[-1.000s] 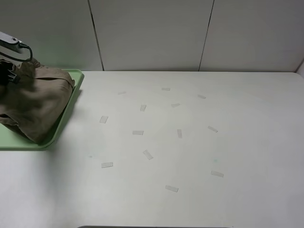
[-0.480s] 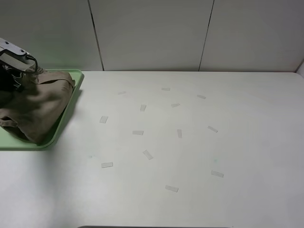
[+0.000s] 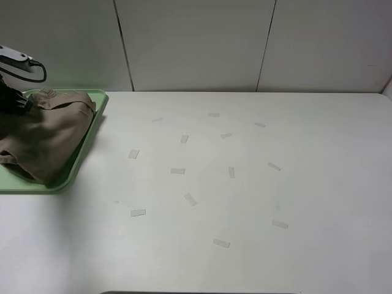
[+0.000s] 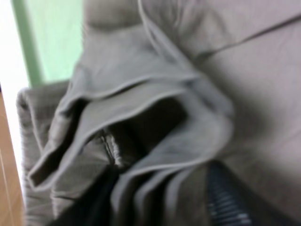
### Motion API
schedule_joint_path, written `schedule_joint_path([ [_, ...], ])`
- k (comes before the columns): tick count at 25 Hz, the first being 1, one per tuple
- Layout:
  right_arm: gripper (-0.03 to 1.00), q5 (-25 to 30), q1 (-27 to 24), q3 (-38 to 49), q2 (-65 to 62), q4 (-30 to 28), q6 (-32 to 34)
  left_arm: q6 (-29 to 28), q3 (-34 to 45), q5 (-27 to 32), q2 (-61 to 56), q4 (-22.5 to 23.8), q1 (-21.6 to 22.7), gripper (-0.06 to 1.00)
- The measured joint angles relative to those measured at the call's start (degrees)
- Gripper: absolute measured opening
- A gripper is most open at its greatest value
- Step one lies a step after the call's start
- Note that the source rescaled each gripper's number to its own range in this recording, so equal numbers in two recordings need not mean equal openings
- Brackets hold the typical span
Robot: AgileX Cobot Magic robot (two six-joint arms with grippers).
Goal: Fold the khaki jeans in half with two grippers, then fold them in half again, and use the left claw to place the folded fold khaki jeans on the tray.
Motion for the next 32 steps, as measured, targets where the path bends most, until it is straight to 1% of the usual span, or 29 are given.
schedule_joint_path([
  [2, 1.00, 0.00, 0.00, 0.00, 0.00, 0.00, 0.00, -1.27, 0.00, 1.53, -1.99, -0.05, 0.00, 0.57],
  [5, 1.00, 0.00, 0.00, 0.00, 0.00, 0.00, 0.00, -1.99, 0.00, 4.74, -5.68, -0.05, 0.00, 0.60],
  [9, 1.00, 0.00, 0.00, 0.00, 0.00, 0.00, 0.00, -2.23, 0.00, 6.00, -9.79, -0.01, 0.00, 0.61],
  [14, 1.00, 0.00, 0.00, 0.00, 0.00, 0.00, 0.00, -3.48, 0.00, 6.82, -12.08, -0.01, -0.16, 0.61],
  [20, 1.00, 0.00, 0.00, 0.00, 0.00, 0.00, 0.00, -5.49, 0.00, 8.87, -16.62, 0.45, -1.83, 0.61],
  [25, 1.00, 0.00, 0.00, 0.00, 0.00, 0.00, 0.00, -11.38, 2.10, 8.71, -24.21, 4.41, -2.90, 0.61],
  [29, 1.00, 0.00, 0.00, 0.00, 0.00, 0.00, 0.00, -16.63, 5.67, 6.75, -32.41, 9.72, -2.90, 0.61],
  [32, 1.00, 0.00, 0.00, 0.00, 0.00, 0.00, 0.00, -18.03, 7.98, 5.67, -39.39, 12.10, -2.90, 0.62],
])
